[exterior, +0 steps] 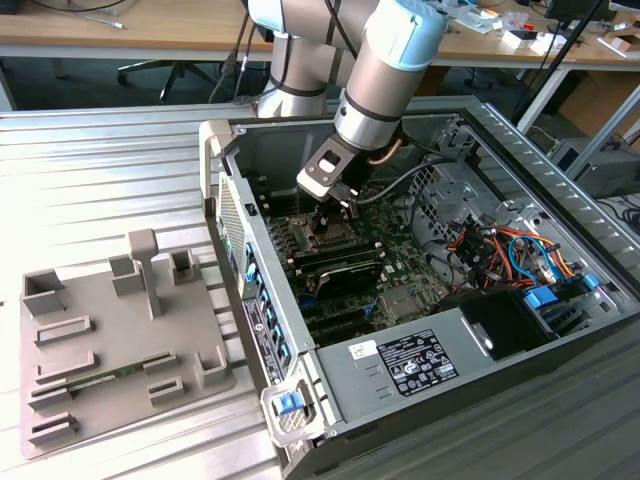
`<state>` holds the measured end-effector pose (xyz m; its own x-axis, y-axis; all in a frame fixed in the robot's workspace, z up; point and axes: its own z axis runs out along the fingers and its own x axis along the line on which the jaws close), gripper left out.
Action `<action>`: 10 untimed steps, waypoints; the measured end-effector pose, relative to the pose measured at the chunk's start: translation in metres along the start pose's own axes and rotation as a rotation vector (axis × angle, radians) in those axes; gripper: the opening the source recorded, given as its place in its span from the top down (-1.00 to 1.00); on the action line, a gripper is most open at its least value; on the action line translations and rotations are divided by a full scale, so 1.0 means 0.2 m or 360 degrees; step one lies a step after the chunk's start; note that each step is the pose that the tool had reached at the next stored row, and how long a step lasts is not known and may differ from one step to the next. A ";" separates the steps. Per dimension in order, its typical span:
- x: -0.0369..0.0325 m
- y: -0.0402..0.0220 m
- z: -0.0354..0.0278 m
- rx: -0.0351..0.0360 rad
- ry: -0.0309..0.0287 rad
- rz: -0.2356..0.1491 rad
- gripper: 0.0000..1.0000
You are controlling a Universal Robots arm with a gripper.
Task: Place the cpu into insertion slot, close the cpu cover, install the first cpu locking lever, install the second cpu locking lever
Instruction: 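Close the cpu cover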
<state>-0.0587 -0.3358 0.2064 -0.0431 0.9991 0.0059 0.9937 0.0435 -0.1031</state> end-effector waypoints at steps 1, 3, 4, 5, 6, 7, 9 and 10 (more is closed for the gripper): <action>0.000 -0.002 0.003 0.0000 -0.00002 0.0000 0.79; 0.000 -0.002 0.004 0.0000 -0.00008 0.0000 0.79; 0.000 -0.002 0.003 0.0000 -0.00012 0.0000 0.79; 0.000 -0.002 0.001 0.0000 -0.00009 0.0000 0.79; 0.000 -0.003 -0.005 0.0000 -0.00011 0.0000 0.79; 0.000 -0.004 -0.015 0.0000 -0.00013 0.0000 0.79; 0.000 0.000 -0.029 0.0000 -0.00013 0.0000 0.79; 0.000 0.006 -0.032 0.0000 -0.00011 0.0000 0.79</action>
<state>-0.0569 -0.3357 0.2126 -0.0430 0.9991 0.0052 0.9937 0.0433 -0.1030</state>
